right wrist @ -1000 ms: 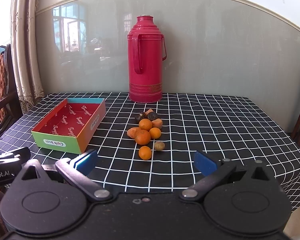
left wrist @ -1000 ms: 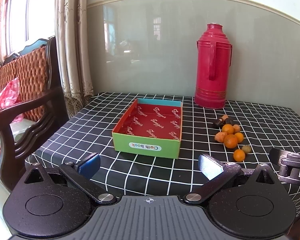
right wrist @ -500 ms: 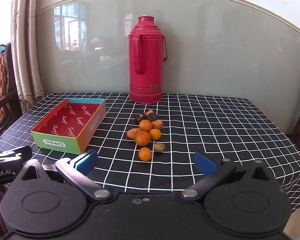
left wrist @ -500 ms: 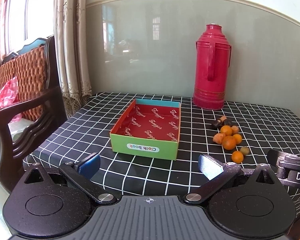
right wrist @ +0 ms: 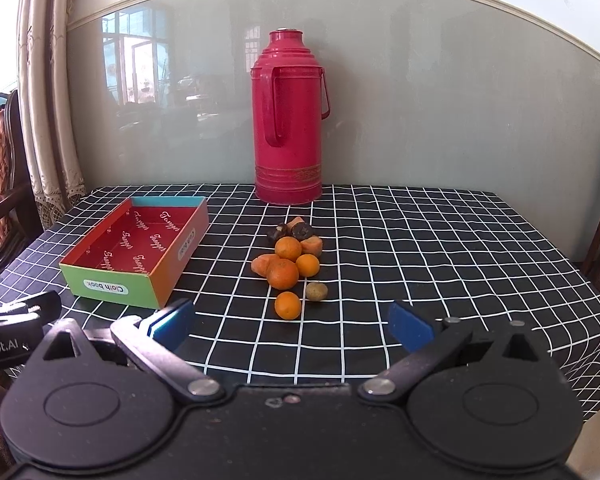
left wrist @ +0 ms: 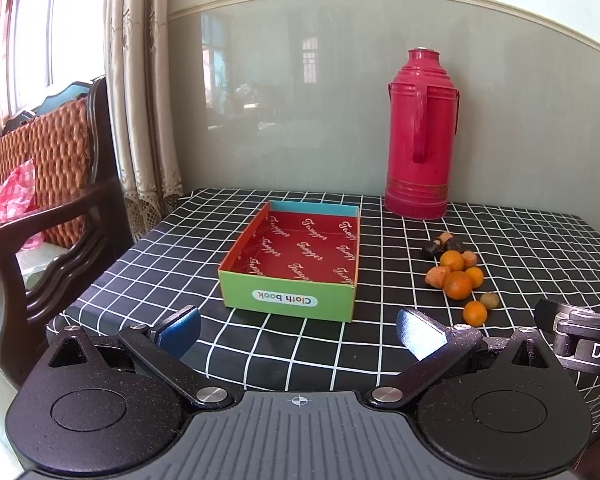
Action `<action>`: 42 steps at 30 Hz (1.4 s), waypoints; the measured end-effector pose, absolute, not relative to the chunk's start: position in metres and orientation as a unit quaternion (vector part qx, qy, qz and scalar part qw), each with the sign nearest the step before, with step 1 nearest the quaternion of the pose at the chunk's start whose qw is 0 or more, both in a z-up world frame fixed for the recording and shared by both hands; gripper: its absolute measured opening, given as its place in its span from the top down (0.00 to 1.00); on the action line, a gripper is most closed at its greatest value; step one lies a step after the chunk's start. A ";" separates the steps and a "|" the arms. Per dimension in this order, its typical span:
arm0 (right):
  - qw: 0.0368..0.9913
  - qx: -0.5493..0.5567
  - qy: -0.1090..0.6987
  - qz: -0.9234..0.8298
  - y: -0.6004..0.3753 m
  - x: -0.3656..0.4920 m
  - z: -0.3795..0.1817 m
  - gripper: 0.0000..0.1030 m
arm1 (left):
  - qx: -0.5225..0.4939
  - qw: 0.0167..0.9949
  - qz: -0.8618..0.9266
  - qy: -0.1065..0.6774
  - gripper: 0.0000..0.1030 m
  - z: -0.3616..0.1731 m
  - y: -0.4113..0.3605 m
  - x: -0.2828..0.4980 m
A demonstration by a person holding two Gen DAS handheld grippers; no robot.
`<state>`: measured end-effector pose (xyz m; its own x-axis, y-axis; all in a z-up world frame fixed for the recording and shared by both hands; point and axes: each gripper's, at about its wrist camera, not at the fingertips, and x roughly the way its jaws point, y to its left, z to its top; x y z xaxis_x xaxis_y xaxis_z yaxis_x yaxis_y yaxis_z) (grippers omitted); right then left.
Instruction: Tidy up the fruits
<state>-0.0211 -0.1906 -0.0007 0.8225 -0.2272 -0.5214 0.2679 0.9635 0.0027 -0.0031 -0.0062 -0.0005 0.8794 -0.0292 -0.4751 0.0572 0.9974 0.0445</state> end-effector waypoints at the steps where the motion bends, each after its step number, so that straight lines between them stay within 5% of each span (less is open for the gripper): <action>1: 0.954 0.036 0.268 -0.131 -0.190 -0.021 -0.001 0.05 | 0.028 0.969 -0.021 0.244 0.00 -0.001 -0.006 -0.003; 23: 0.947 0.110 0.193 -0.234 -0.253 -0.042 -0.012 0.05 | 0.127 0.962 -0.091 0.226 0.00 -0.010 -0.055 0.014; 42: 0.921 0.113 0.175 -0.328 -0.321 -0.029 -0.064 0.05 | 0.209 0.918 -0.248 0.229 0.00 -0.084 -0.172 0.081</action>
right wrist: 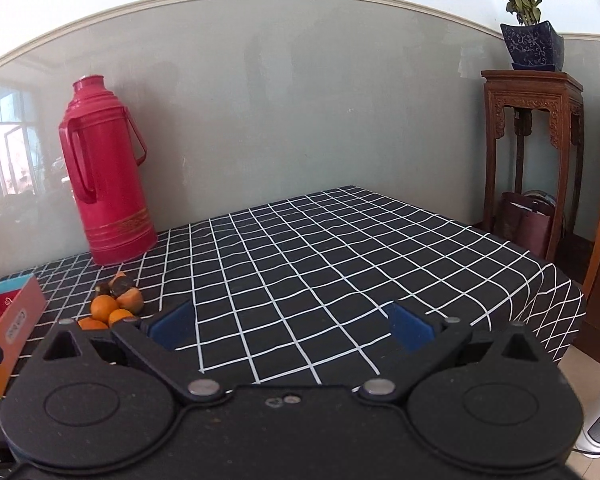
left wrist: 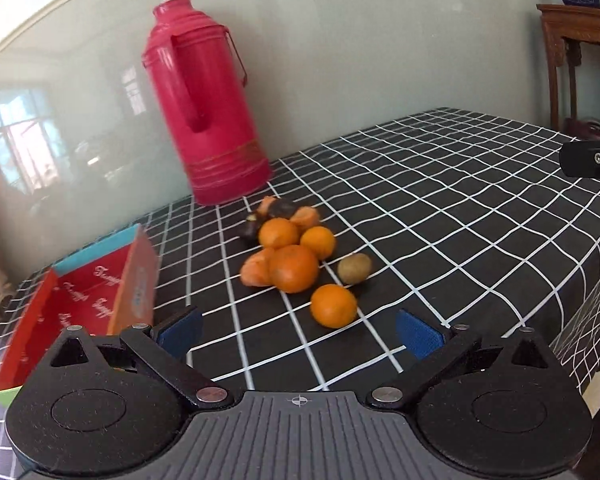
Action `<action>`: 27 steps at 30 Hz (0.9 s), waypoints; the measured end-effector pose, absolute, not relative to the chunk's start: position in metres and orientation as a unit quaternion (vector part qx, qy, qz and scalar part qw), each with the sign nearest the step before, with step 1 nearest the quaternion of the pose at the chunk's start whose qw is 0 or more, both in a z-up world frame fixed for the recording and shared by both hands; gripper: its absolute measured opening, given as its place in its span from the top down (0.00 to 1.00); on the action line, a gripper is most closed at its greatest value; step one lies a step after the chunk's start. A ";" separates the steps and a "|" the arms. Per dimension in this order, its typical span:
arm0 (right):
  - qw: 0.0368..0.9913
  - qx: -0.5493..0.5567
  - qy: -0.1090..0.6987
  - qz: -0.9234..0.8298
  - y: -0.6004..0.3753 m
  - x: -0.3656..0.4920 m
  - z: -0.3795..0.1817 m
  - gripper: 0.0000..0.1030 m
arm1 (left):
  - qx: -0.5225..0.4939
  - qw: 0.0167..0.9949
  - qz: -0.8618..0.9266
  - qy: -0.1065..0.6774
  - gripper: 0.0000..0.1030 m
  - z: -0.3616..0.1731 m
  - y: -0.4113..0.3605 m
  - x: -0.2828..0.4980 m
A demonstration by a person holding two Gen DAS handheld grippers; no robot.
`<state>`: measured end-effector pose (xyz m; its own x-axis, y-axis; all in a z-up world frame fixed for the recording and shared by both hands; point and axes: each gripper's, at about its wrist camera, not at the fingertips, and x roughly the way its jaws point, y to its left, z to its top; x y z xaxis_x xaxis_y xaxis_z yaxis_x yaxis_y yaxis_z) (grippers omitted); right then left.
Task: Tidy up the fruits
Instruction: 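Reach the left gripper to the fruit pile and grasp a tangerine, then carry the tangerine with the left gripper into the box and release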
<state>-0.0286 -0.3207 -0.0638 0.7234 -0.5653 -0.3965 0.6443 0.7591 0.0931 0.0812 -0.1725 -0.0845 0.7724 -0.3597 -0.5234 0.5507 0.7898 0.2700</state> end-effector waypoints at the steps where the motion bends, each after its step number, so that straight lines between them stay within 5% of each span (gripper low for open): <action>1: 0.921 0.109 0.175 -0.329 -0.320 -0.027 -0.065 0.05 | 0.204 0.917 -0.252 0.231 0.00 -0.087 -0.175 0.085; 4: 0.921 0.102 0.177 -0.332 -0.320 -0.022 -0.069 0.05 | 0.192 0.918 -0.256 0.235 0.04 -0.094 -0.180 0.095; 7: 0.921 0.104 0.181 -0.328 -0.320 -0.018 -0.073 0.05 | 0.181 0.911 -0.269 0.252 0.28 -0.101 -0.186 0.106; 11: 0.922 0.108 0.185 -0.321 -0.320 -0.015 -0.076 0.05 | 0.162 0.909 -0.278 0.266 0.39 -0.110 -0.190 0.115; 15: 0.921 0.111 0.184 -0.324 -0.321 -0.013 -0.078 0.05 | 0.144 0.908 -0.281 0.275 0.68 -0.115 -0.191 0.119; 27: 0.926 0.121 0.192 -0.301 -0.316 -0.006 -0.082 0.05 | 0.132 0.933 -0.252 0.221 0.68 -0.108 -0.175 0.112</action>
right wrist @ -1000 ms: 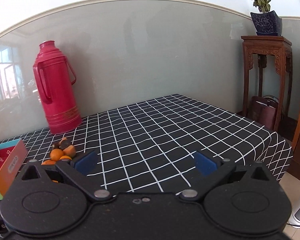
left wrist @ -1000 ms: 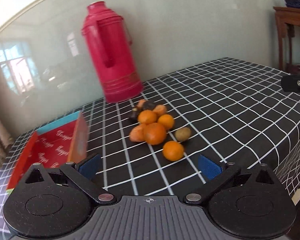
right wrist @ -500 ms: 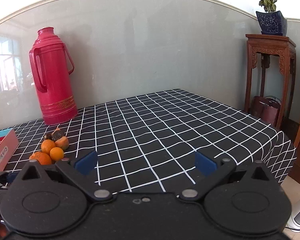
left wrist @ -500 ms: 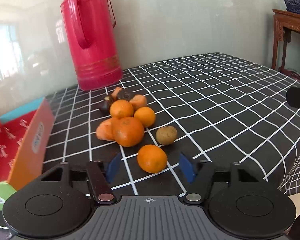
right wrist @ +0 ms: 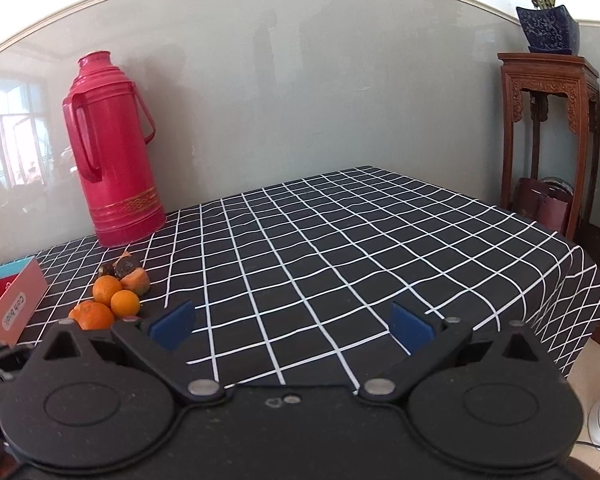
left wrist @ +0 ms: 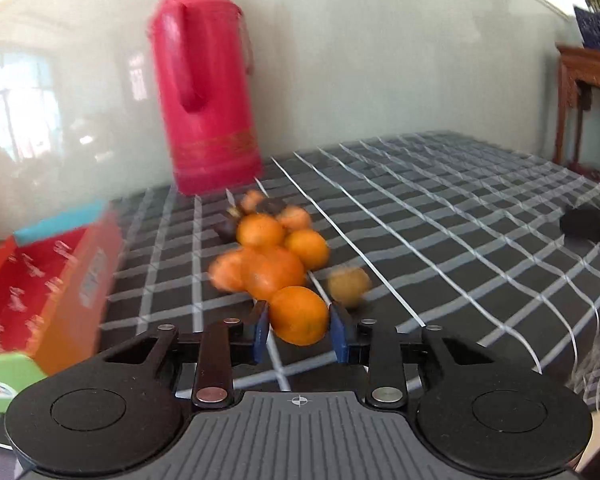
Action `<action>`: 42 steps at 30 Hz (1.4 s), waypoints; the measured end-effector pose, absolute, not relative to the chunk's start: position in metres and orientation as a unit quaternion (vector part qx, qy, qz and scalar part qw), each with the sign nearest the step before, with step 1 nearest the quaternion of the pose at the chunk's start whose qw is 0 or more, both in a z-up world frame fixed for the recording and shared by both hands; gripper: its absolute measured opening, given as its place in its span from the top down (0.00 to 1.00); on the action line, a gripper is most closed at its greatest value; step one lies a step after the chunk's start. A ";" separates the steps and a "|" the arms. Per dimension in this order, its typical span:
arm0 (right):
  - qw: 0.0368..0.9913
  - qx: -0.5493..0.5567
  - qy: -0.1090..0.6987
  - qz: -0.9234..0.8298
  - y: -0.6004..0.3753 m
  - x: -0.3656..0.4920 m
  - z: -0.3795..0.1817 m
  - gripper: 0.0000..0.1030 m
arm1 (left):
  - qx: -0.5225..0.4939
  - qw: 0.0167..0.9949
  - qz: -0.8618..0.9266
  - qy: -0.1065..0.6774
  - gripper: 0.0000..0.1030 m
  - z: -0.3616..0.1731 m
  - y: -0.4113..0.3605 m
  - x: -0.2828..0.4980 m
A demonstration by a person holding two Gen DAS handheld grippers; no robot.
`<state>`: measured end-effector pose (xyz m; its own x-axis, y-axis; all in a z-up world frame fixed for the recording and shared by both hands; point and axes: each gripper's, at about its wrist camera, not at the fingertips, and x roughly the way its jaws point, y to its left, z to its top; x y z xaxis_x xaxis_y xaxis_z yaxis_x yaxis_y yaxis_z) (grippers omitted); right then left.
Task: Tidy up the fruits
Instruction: 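Carry the tangerine with the left gripper into the box and release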
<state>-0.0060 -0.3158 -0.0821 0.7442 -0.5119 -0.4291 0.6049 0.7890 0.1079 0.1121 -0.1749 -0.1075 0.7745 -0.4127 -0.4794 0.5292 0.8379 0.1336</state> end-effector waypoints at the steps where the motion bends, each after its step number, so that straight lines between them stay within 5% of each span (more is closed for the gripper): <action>1: 0.927 0.117 0.194 -0.299 -0.314 -0.004 -0.082 0.05 | 0.130 0.939 -0.240 0.208 0.68 -0.102 -0.170 0.112; 8: 0.933 0.106 0.202 -0.277 -0.299 0.007 -0.083 0.05 | 0.091 0.975 -0.095 0.180 0.68 -0.064 -0.104 0.147; 23: 0.948 0.077 0.235 -0.201 -0.252 0.044 -0.087 0.05 | 0.031 0.951 0.060 0.302 0.67 -0.088 -0.010 0.214; 26: 0.950 0.072 0.244 -0.182 -0.246 0.050 -0.087 0.05 | 0.011 0.953 0.051 0.298 0.44 -0.085 -0.006 0.207; 27: 0.950 0.071 0.249 -0.176 -0.245 0.052 -0.086 0.05 | 0.007 0.955 0.053 0.291 0.21 -0.082 -0.004 0.205; 28: 0.950 0.070 0.255 -0.169 -0.244 0.056 -0.086 0.05 | 0.009 0.958 0.058 0.281 0.09 -0.080 -0.003 0.201; 37: 0.952 0.054 0.276 -0.120 -0.252 0.094 -0.081 0.09 | -0.011 0.968 0.050 0.247 0.07 -0.059 0.026 0.164; 42: 0.947 0.047 0.293 -0.124 -0.259 0.106 -0.089 0.32 | -0.034 0.968 0.066 0.241 0.02 -0.058 0.057 0.141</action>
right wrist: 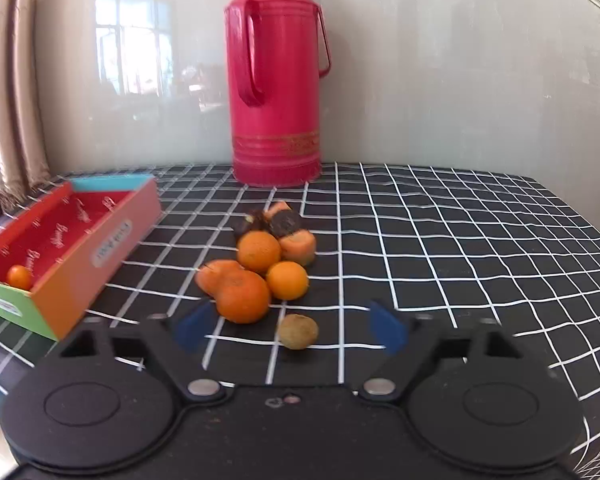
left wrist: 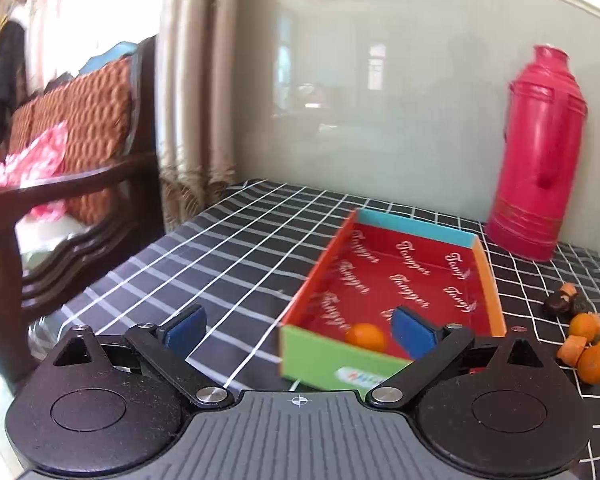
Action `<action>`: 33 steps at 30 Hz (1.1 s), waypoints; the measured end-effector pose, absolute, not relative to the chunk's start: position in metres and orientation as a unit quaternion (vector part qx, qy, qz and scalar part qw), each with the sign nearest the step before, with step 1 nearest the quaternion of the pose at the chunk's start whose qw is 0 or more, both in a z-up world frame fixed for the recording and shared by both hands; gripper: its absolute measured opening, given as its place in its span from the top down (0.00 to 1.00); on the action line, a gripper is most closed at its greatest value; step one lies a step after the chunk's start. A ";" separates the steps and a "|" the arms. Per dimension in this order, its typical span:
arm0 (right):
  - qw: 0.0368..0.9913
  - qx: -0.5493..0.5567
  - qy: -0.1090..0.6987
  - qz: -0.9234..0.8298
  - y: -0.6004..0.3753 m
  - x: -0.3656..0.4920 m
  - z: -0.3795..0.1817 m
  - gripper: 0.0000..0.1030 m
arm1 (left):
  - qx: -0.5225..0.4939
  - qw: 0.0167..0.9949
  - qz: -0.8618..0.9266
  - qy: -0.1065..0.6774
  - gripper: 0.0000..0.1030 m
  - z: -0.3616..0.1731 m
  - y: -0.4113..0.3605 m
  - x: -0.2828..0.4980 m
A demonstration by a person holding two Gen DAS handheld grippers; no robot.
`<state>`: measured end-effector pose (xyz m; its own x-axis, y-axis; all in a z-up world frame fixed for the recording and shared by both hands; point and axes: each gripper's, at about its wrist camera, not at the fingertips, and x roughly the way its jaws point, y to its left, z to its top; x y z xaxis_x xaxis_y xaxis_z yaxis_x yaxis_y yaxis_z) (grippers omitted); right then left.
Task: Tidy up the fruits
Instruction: 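Carry the tangerine with the left gripper into the box and release, then grasp the small brown kiwi-like fruit with the right gripper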
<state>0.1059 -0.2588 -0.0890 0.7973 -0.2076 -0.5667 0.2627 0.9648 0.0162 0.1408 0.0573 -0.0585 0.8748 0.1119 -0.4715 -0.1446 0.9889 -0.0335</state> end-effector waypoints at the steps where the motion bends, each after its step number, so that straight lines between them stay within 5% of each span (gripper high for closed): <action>1: 0.944 0.054 0.300 -0.125 -0.261 0.108 -0.092 0.32 | -0.042 0.967 0.066 0.243 0.01 -0.059 0.063 0.138; 11: 0.931 0.067 0.331 -0.141 -0.266 0.124 -0.108 0.69 | -0.039 0.970 0.101 0.217 0.00 -0.061 0.090 0.123; 17: 0.927 0.077 0.338 -0.143 -0.268 0.131 -0.114 0.72 | -0.059 0.966 0.111 0.225 0.00 -0.065 0.105 0.123; 20: 0.929 0.080 0.332 -0.141 -0.267 0.132 -0.114 0.82 | -0.063 0.965 0.114 0.227 0.00 -0.067 0.108 0.124; 33: 0.972 0.059 0.228 0.015 -0.200 0.122 -0.076 0.82 | -0.087 0.956 0.137 0.246 0.00 -0.076 0.130 0.123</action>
<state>0.1219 -0.2003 -0.0760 0.8958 0.0561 -0.4409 -0.0028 0.9927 0.1206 0.1228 0.1298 -0.0756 0.8417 0.2197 -0.4932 -0.3049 0.9473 -0.0983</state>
